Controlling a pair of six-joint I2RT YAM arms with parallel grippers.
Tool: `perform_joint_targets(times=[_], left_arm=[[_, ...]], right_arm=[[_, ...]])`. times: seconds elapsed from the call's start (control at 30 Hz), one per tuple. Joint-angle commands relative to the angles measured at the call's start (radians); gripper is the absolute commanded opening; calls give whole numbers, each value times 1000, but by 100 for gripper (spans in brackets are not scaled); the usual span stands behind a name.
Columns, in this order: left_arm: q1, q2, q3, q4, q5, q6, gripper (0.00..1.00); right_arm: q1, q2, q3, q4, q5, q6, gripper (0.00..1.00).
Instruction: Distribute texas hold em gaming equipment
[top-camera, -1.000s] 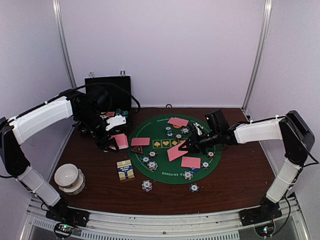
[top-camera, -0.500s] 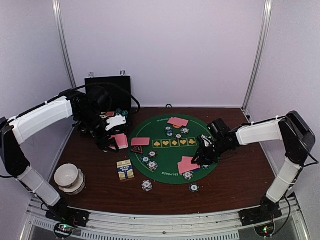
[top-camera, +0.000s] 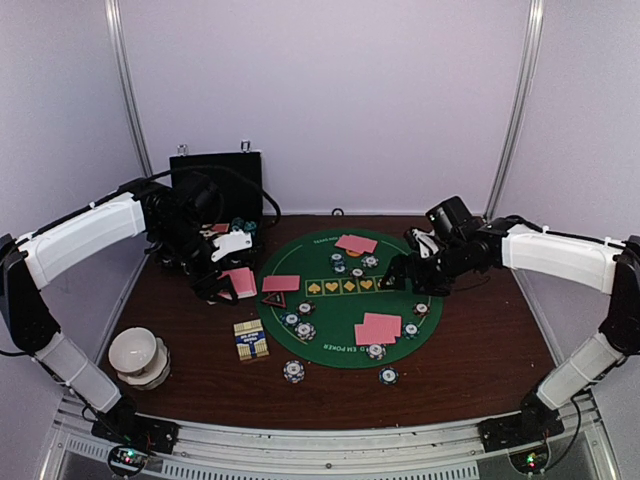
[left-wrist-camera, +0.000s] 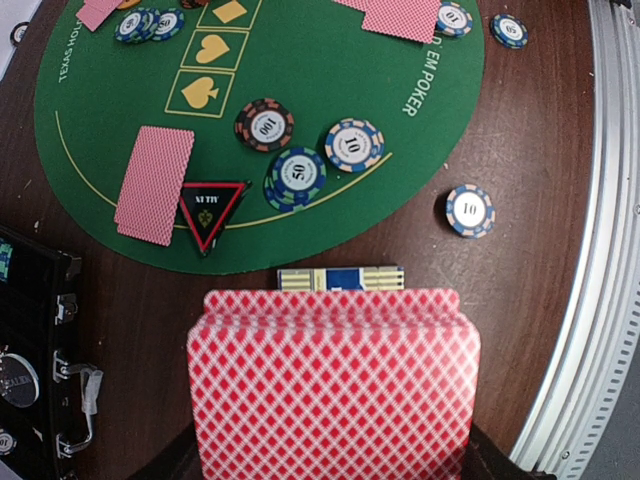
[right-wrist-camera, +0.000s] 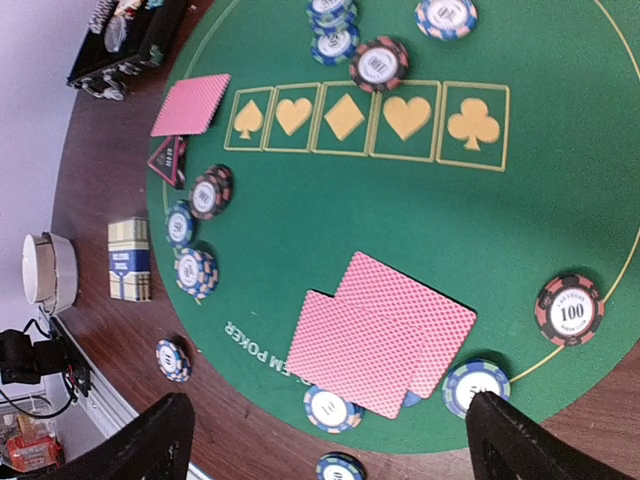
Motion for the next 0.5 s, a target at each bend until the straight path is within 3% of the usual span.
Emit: perform_joint_targets(times=[0.0, 0.1, 0.23, 0.37, 0.47], left_arm=[[5, -25, 13, 13, 23, 9, 0], [4, -24, 14, 12, 25, 8, 0], [4, -24, 11, 13, 22, 8, 0], [4, -27, 14, 13, 23, 8, 0], [4, -26, 19, 14, 28, 9, 0]], right_arm=[[91, -67, 71, -32, 97, 17, 100], [192, -85, 19, 131, 95, 142, 100], [349, -63, 0, 278, 241, 300, 100], [461, 39, 184, 98, 376, 305, 100], [493, 30, 179, 154, 375, 367, 99]])
